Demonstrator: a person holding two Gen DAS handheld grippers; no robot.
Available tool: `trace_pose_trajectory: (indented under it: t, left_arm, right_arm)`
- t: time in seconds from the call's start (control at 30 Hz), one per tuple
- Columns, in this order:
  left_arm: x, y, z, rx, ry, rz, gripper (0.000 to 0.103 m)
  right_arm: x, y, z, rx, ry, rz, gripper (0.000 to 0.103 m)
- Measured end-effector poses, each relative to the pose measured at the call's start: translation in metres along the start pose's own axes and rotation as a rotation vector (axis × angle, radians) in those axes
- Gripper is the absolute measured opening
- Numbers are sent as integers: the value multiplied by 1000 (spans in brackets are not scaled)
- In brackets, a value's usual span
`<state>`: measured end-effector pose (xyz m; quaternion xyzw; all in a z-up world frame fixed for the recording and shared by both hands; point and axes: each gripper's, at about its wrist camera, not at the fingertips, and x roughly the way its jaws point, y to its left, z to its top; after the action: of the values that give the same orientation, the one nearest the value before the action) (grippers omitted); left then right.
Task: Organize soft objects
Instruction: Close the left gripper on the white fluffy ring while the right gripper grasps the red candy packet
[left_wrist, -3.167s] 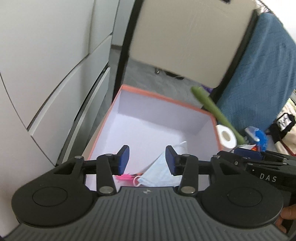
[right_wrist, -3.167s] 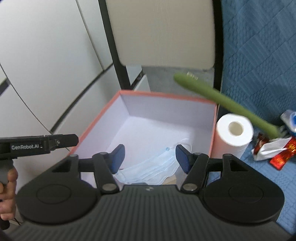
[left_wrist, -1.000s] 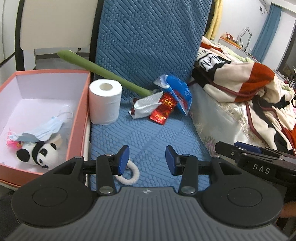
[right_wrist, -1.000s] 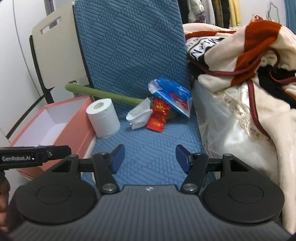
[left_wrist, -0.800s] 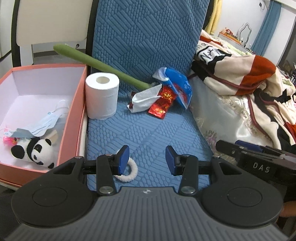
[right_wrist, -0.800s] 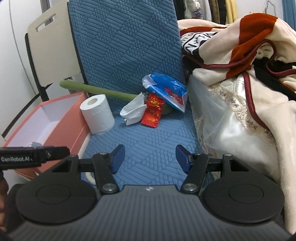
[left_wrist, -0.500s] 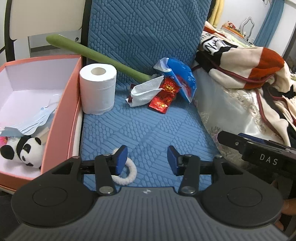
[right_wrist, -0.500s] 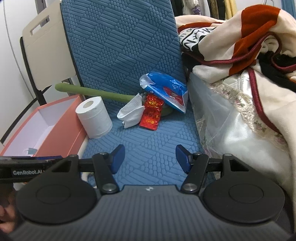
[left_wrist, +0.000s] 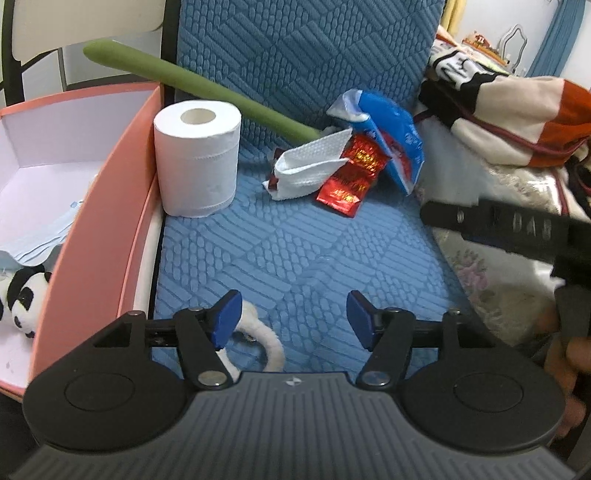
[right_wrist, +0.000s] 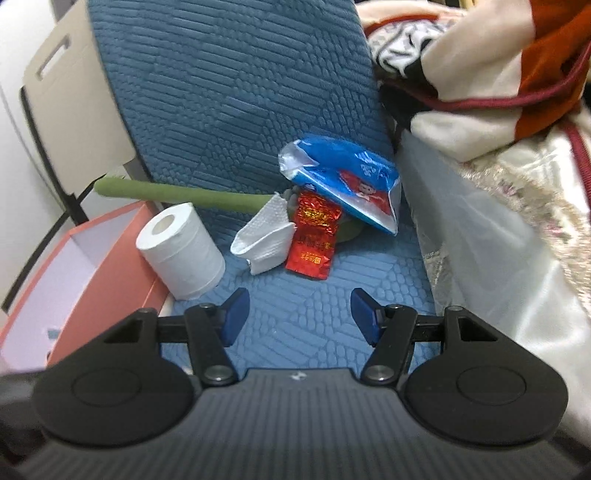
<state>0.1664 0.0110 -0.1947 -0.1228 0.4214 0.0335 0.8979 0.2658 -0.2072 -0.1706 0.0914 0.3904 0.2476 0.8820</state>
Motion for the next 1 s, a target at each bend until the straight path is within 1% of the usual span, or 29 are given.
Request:
trace_pose_trajectory:
  t: [0.07, 0.3, 0.47, 0.57, 0.73, 0.83, 0.9, 1.0]
  left_arm:
    - [7, 1, -1, 2, 8, 12, 69]
    - [29, 7, -7, 12, 40, 60, 69]
    - [38, 5, -15, 63, 50, 101, 69]
    - [43, 5, -21, 101, 55, 114, 69]
    - [53, 7, -26, 108, 77, 113, 69]
    - [58, 9, -29, 106, 94, 110, 65]
    - [61, 12, -31, 92, 102, 105, 61]
    - [61, 11, -33, 114, 84, 118, 52]
  right_arm:
    - [11, -4, 6, 27, 11, 23, 63]
    - [56, -24, 28, 72, 55, 35, 63]
    - [82, -35, 42, 137, 76, 65, 63]
    - [97, -38, 49, 171, 77, 72, 63]
    - [113, -41, 57, 219, 74, 69, 63]
    - [120, -41, 60, 235, 65, 63, 64]
    - [125, -42, 62, 242, 68, 65, 64]
    - [132, -41, 63, 246, 69, 43, 64]
